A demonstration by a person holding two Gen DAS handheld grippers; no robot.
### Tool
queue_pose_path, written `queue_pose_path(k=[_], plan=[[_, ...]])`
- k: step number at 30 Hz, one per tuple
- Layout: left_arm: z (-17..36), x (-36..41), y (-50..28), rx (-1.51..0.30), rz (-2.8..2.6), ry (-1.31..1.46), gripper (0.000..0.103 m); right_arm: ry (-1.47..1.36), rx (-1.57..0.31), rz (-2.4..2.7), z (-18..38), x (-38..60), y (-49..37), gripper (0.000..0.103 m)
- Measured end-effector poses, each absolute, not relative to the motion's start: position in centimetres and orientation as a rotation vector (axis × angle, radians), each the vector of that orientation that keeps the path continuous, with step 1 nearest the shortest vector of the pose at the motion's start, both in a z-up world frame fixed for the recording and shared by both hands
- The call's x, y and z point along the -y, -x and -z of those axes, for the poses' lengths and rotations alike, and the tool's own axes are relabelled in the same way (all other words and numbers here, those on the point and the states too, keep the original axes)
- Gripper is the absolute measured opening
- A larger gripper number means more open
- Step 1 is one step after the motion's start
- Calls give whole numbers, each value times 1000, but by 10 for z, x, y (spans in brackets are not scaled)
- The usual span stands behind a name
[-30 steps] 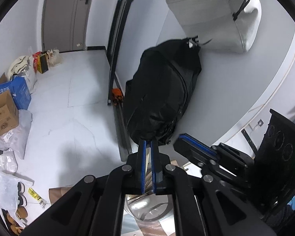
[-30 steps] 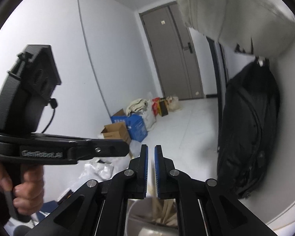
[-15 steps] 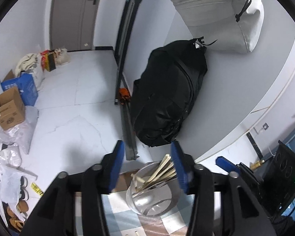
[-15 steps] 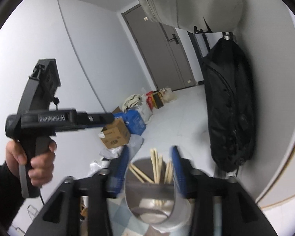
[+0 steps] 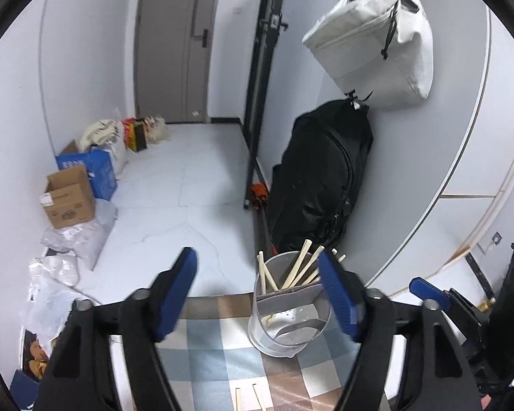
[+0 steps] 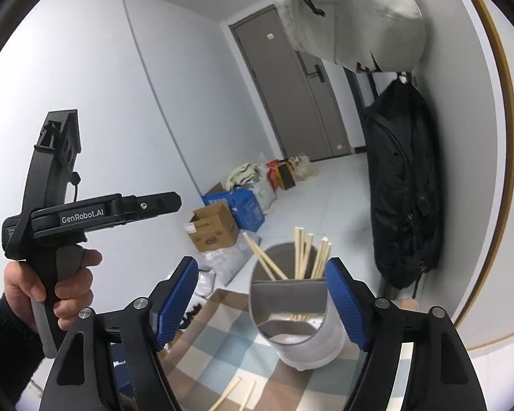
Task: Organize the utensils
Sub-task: 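Withdraw both grippers from the holder and move back to the pile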
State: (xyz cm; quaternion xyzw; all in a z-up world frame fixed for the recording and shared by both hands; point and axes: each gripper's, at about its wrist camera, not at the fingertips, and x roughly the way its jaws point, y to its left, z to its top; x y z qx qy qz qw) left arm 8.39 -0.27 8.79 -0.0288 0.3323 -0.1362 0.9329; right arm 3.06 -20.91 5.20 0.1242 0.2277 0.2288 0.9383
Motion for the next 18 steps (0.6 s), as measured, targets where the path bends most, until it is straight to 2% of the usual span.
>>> queue_pose_path(k=[6, 10, 14, 18], plan=[[-94, 4, -56, -615, 235, 31, 78, -243, -443, -468, -59, 203, -10, 78], [-95, 0, -41, -582, 211, 50, 88, -229, -423, -472, -63, 197, 3, 82], [-88, -6, -26, -565, 190, 63, 89, -203, -414, -472, -64, 190, 14, 85], [-73, -13, -21, -585, 177, 85, 89, -185, -407, -449, -60, 186, 25, 97]])
